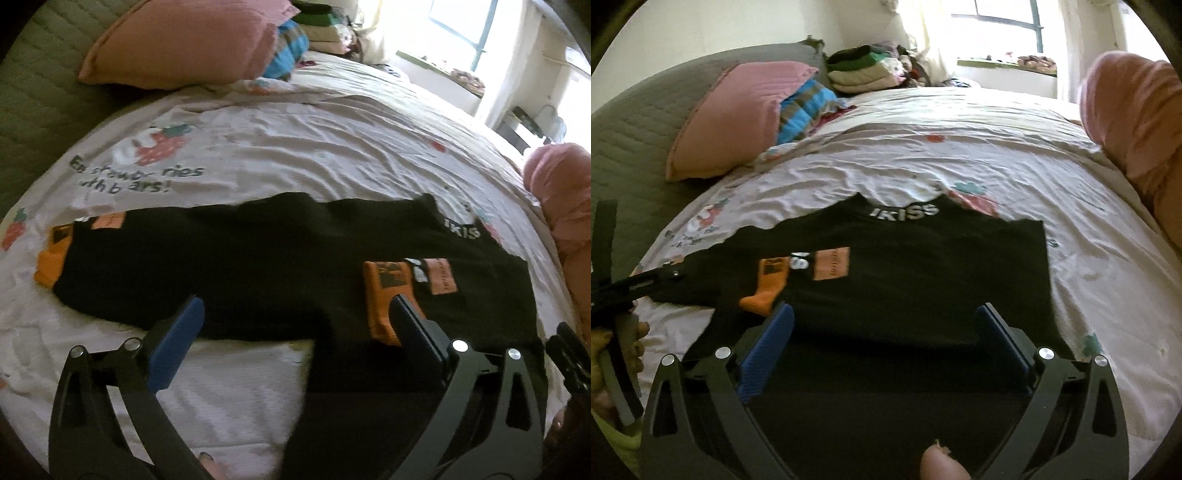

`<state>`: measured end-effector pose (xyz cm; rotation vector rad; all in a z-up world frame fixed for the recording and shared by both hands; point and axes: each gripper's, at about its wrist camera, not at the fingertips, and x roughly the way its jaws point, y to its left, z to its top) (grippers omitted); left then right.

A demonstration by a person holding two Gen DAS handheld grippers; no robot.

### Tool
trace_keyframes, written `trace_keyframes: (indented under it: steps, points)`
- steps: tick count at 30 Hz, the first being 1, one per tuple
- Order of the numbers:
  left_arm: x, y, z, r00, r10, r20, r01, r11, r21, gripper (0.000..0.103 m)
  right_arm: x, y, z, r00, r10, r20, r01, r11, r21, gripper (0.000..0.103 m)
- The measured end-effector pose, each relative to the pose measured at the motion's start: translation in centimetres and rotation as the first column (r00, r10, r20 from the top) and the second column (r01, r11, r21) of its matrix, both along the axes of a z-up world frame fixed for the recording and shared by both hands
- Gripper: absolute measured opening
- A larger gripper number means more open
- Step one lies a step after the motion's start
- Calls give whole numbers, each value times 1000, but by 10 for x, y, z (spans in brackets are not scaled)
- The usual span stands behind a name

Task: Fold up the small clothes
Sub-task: 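Lower the orange cuff onto the shirt body and open the right tool, then grasp the other sleeve's orange cuff with the left tool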

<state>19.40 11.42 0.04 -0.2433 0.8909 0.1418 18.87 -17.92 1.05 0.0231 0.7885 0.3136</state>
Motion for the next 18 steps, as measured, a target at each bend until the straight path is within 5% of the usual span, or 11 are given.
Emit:
trace_keyframes:
  steps: [18]
  points:
    - [-19,59,16,985,166,38,-168,985,46,94,-3,71,16,991,129,33,-129,992,-6,98]
